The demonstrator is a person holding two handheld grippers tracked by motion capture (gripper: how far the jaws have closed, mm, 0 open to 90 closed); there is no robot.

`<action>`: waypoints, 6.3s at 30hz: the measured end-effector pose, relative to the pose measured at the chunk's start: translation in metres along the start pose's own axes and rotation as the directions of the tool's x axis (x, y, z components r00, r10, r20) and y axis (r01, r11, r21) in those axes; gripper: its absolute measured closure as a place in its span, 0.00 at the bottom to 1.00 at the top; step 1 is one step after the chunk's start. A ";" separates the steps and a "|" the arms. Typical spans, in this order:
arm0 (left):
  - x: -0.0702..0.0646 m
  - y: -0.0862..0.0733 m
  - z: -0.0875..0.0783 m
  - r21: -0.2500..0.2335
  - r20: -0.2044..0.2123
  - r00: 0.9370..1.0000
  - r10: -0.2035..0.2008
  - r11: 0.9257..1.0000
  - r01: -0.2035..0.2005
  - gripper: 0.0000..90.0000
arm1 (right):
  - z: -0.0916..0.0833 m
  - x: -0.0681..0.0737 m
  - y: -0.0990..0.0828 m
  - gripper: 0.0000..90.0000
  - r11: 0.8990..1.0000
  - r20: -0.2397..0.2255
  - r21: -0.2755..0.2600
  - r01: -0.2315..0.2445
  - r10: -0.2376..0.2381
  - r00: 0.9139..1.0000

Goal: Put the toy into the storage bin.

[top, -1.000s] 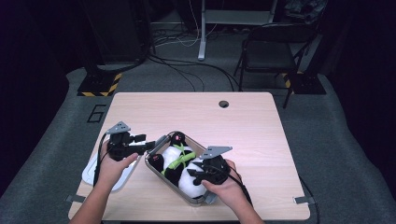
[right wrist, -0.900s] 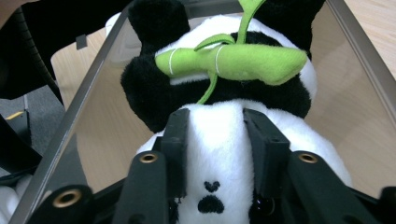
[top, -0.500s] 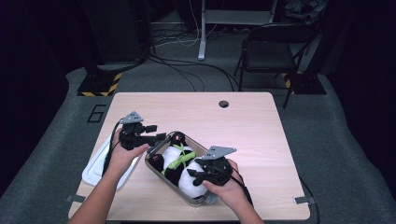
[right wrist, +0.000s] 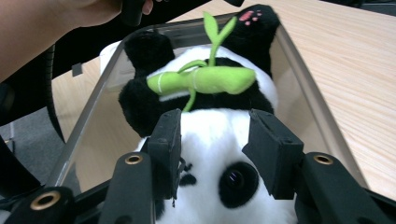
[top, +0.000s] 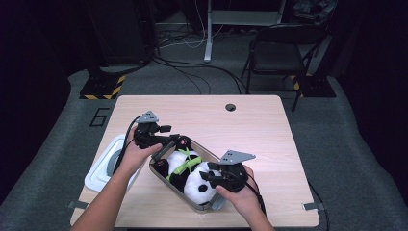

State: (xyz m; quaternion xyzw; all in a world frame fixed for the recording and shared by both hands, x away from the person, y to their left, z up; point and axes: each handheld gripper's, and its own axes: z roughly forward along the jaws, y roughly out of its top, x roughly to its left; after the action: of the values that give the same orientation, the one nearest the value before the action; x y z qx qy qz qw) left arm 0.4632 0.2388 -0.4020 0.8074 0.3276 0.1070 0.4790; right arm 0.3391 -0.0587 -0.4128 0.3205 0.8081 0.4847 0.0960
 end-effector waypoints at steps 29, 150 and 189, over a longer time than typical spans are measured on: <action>0.007 -0.009 0.028 0.077 0.057 0.998 0.028 0.997 -0.032 0.48 | -0.042 -0.001 -0.024 0.60 0.996 0.130 -0.046 -0.075 0.080 0.988; -0.036 -0.075 -0.045 -0.035 0.000 0.992 -0.127 0.991 0.127 0.45 | -0.012 -0.042 -0.009 0.66 0.999 0.162 0.023 -0.027 0.023 0.987; 0.011 -0.077 -0.071 -0.074 -0.133 0.966 -0.221 0.974 0.213 0.52 | 0.022 -0.002 -0.004 0.54 0.998 0.011 -0.055 -0.012 0.013 1.000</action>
State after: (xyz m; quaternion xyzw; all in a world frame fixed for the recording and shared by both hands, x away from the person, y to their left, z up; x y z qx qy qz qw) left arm 0.4044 0.3206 -0.4322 0.7426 0.4436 0.1201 0.4872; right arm 0.3492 -0.0446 -0.4274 0.3255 0.7919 0.5056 0.1065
